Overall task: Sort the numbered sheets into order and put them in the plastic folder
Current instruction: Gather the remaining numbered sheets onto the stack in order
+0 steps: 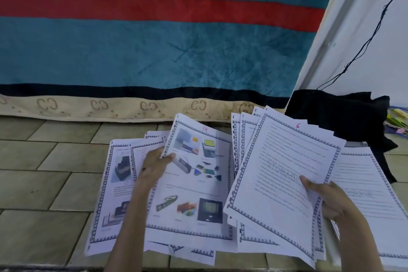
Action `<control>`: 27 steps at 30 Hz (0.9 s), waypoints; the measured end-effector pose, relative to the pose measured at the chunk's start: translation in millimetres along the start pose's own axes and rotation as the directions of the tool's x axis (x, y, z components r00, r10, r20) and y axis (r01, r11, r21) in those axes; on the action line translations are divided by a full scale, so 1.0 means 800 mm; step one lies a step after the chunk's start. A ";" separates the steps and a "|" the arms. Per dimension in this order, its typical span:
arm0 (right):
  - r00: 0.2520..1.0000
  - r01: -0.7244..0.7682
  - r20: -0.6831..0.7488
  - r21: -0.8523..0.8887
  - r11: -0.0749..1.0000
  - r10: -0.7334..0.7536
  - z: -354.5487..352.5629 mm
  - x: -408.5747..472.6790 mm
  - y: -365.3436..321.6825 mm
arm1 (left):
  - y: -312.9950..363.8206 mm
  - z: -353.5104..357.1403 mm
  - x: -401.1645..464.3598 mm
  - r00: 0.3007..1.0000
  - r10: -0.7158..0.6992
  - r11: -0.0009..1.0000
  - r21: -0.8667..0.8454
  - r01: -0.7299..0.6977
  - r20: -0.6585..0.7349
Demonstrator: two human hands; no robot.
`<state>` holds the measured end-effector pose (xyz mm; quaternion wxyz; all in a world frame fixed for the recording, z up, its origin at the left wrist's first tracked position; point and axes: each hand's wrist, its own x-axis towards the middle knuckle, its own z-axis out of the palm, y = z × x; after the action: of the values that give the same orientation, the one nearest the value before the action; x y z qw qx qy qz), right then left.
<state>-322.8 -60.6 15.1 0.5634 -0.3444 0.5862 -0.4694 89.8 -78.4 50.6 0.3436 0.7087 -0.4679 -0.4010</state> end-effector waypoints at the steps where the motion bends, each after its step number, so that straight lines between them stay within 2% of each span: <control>1: 1.000 -0.012 0.015 0.009 1.000 0.012 0.005 -0.001 -0.004 | 0.004 0.012 -0.005 0.999 -0.006 0.999 -0.041 0.008 0.048; 8: 0.995 -0.064 0.074 0.055 0.996 0.060 0.022 0.007 -0.006 | 0.028 0.106 -0.028 0.942 -0.117 0.944 -0.261 0.204 0.314; 10: 0.988 -0.112 0.110 0.065 0.992 0.104 0.032 0.001 -0.004 | 0.026 0.121 -0.027 0.932 -0.138 0.916 -0.314 0.249 0.336; 12: 0.983 -0.156 0.103 0.044 0.987 0.151 0.041 -0.003 0.004 | 0.022 0.115 -0.025 0.961 -0.145 0.951 -0.234 0.200 0.234; 14: 0.985 -0.150 0.088 -0.010 0.989 0.150 0.047 -0.007 0.012 | 0.008 0.095 -0.020 0.991 -0.130 0.992 -0.012 0.129 -0.013; 16: 0.987 -0.140 0.072 -0.014 0.990 0.140 0.047 -0.004 0.021 | -0.007 0.066 -0.017 0.959 -0.157 0.959 0.193 0.205 -0.237; 17: 0.985 -0.162 0.067 -0.015 0.987 0.162 0.049 -0.004 0.022 | -0.013 0.053 -0.014 0.932 -0.210 0.930 0.234 0.283 -0.294; 19: 0.985 -0.170 0.028 -0.038 0.985 0.171 0.043 0.003 0.028 | -0.019 0.033 -0.009 0.887 -0.331 0.891 0.204 0.406 -0.322; 21: 0.985 -0.173 0.014 -0.046 0.984 0.174 0.046 0.003 0.026 | -0.022 0.025 -0.003 0.867 -0.363 0.891 0.144 0.430 -0.341; 23: 0.980 -0.193 0.037 -0.015 0.981 0.194 0.054 -0.001 0.018 | -0.025 0.022 0.001 0.852 -0.295 0.909 0.148 0.390 -0.431; 25: 0.978 -0.205 0.046 0.023 0.978 0.204 0.055 -0.003 0.014 | -0.024 0.025 -0.001 0.839 -0.140 0.904 0.277 0.325 -0.526; 27: 0.973 -0.226 0.064 0.042 0.973 0.223 0.053 -0.005 0.011 | -0.021 0.035 -0.007 0.851 0.051 0.931 0.334 0.149 -0.522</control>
<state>-279.0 -60.7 11.2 0.6381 -0.2755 0.5931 -0.4065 70.0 -70.5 25.2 0.3104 0.8536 -0.4040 -0.1091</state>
